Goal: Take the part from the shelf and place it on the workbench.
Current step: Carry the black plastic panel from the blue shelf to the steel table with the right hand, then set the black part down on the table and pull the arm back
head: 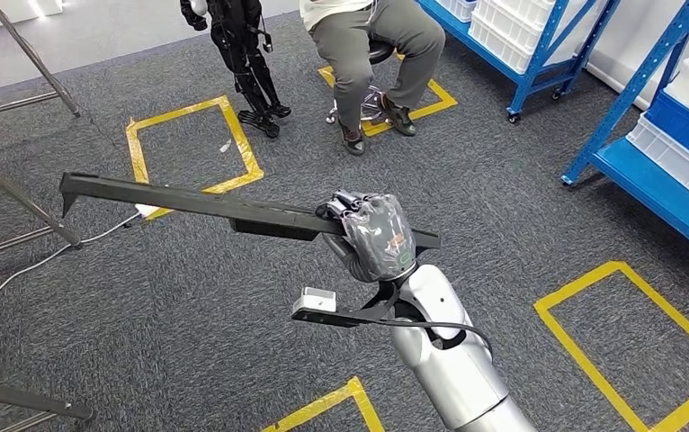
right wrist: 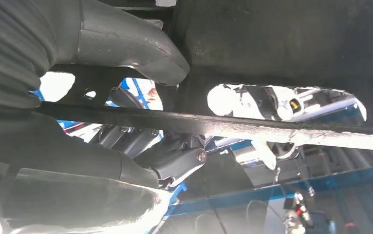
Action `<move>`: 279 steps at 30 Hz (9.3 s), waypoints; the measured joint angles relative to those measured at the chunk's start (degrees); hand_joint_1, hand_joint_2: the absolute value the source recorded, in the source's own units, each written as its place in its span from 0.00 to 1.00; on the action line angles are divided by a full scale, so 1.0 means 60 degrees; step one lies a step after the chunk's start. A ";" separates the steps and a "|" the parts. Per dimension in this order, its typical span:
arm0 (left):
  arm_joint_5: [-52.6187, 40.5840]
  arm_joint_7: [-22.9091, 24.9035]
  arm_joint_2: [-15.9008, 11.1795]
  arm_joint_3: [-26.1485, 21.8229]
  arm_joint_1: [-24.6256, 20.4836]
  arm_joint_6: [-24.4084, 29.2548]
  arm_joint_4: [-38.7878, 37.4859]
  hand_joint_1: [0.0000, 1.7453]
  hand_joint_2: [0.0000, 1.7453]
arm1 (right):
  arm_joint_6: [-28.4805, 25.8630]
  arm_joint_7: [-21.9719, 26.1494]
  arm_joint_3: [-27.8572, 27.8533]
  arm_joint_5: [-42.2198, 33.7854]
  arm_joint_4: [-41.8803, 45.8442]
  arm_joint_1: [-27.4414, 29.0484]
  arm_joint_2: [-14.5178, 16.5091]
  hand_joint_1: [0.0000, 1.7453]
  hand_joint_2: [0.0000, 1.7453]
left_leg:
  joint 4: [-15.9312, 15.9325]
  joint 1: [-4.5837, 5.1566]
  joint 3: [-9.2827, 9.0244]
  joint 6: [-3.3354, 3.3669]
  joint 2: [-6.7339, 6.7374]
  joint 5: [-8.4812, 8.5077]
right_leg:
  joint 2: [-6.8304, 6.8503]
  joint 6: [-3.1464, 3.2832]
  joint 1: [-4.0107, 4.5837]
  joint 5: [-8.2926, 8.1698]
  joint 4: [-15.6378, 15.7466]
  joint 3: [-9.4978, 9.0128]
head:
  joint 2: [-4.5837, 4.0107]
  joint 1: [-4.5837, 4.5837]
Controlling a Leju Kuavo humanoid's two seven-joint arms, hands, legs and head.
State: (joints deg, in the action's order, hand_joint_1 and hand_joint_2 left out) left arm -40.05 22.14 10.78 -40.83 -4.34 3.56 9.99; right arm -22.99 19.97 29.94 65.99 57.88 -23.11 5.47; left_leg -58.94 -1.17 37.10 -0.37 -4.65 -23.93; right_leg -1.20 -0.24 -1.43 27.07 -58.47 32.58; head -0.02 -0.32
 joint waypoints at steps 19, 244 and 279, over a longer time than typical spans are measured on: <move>-0.0400 -0.0071 -0.0025 0.0004 -0.0090 -0.0079 0.0004 0.00 1.00 | 0.0017 -0.0199 -0.0061 0.0260 0.0411 0.0413 -0.0149 1.00 1.00 | 0.0262 0.0108 -0.0304 0.0482 0.0590 0.0023 | 0.0294 0.0059 0.0152 0.1150 -0.2154 0.0908 | 0.0000 0.0071; -0.1227 -0.2112 0.0043 -0.0613 -0.0411 -0.0208 -0.0048 0.00 1.00 | -0.0746 0.0229 0.0193 0.0136 -0.0864 -0.0294 -0.0282 1.00 1.00 | 0.0238 0.0158 -0.0831 0.0385 0.0451 -0.0583 | 0.0228 -0.0282 0.0183 -0.0537 0.0166 0.0504 | 0.0000 0.0103; -0.1328 -0.2202 -0.0118 -0.0699 -0.0299 -0.0618 -0.0048 0.00 1.00 | -0.1476 -0.0826 0.0015 0.1108 -0.1077 -0.0535 -0.0341 1.00 1.00 | -0.0054 0.0031 -0.0958 0.0131 0.0620 -0.1077 | 0.0184 -0.0022 0.0067 -0.0423 0.0159 0.0401 | 0.0002 0.0042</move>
State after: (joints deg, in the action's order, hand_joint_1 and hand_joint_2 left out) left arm -48.02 8.93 10.07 -45.03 -6.13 -0.15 9.70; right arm -31.85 15.02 30.03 72.64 51.42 -26.31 3.43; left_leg -59.26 -0.98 31.35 0.42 -0.93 -30.39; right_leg -0.10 -0.37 -1.03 24.53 -57.51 34.99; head -0.01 -0.07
